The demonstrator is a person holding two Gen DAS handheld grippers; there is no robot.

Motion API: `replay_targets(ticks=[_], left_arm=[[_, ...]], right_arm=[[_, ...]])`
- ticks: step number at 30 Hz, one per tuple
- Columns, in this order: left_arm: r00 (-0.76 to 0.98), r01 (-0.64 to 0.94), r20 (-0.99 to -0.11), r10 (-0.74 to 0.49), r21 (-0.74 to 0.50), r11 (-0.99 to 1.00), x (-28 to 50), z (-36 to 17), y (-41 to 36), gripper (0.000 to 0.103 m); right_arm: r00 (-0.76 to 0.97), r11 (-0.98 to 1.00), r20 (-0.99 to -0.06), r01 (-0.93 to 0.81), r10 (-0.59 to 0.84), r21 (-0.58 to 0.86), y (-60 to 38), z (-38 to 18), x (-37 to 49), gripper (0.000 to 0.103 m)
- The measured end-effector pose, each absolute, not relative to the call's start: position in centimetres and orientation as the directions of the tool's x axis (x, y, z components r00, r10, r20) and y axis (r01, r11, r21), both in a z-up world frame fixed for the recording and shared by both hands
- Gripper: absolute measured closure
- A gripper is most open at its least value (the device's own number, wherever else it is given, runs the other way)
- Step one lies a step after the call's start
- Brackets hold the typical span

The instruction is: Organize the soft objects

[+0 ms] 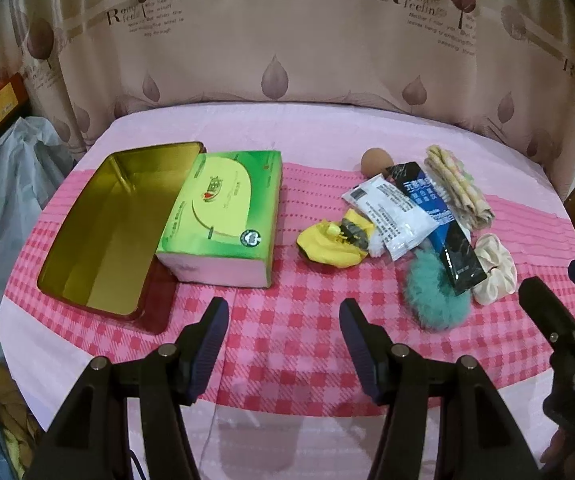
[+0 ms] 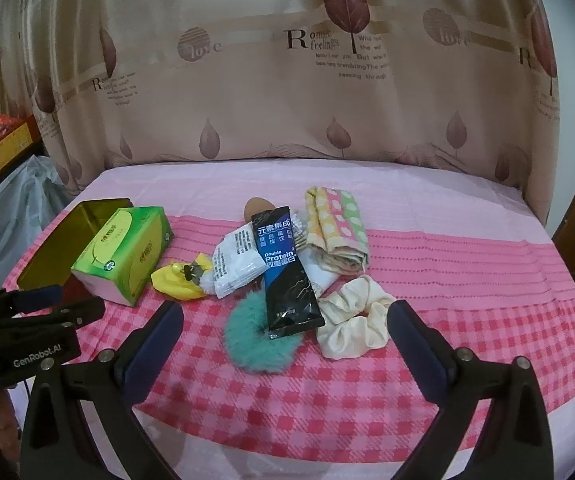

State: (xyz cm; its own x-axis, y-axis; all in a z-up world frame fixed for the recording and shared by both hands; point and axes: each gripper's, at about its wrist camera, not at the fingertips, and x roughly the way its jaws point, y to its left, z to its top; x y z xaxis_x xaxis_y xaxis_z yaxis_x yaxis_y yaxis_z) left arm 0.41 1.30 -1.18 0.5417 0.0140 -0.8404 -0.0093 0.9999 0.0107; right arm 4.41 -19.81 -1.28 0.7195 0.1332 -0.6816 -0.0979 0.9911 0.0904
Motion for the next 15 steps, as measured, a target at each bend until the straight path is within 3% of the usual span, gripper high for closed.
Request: replay_targets(ticks=[7,15], left_arm=[[0.545,-0.012,-0.838,0.016,0.011,1.000,0.45,-1.29,1.58,0.044],[0.544,-0.015,-0.839,0.021,0.015,1.000,0.64,-1.29,1.76,0.044]], right_arm=[[0.715,0.990,-0.685,-0.111,0.142,0.090,-19.34,-1.47,4.49,0.003],[0.713,0.990,-0.687,-0.109,0.143,0.093,-19.23,-1.49,4.63,0.011]])
